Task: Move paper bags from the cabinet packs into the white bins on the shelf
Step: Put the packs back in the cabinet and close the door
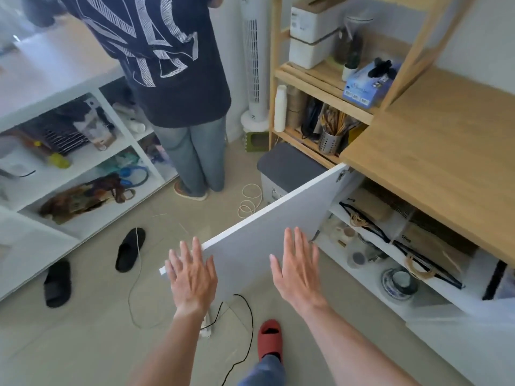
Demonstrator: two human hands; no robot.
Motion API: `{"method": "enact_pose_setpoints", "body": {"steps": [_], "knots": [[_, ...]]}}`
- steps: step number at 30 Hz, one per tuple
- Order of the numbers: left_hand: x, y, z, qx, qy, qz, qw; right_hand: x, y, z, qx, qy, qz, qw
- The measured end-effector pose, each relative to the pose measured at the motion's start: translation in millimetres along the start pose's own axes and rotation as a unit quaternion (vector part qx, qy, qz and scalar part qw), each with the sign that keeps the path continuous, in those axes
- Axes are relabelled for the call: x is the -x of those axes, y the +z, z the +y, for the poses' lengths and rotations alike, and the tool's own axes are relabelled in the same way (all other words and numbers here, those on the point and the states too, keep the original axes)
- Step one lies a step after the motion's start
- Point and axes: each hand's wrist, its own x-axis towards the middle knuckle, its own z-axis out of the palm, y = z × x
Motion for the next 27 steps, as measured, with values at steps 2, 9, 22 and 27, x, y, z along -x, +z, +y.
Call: {"method": "enact_pose_setpoints", "body": {"steps": [2,9,22,27], "knots": [[7,-1,-3,-0.017,0.000,-0.005,1.000,13,10,-5,0.002,-0.010,-0.021,1.000],[57,8,1,-0.044,0.035,0.009,0.998,78,22,-12,-0.013,0.008,-0.018,1.000],[196,24,38,-0.034,0.281,-0.014,0.959,215,21,38,-0.042,0.123,0.001,0.992],[229,22,74,-0.067,0.416,-0.038,0.906,269,14,62,-0.044,0.204,0.012,0.978]]}}
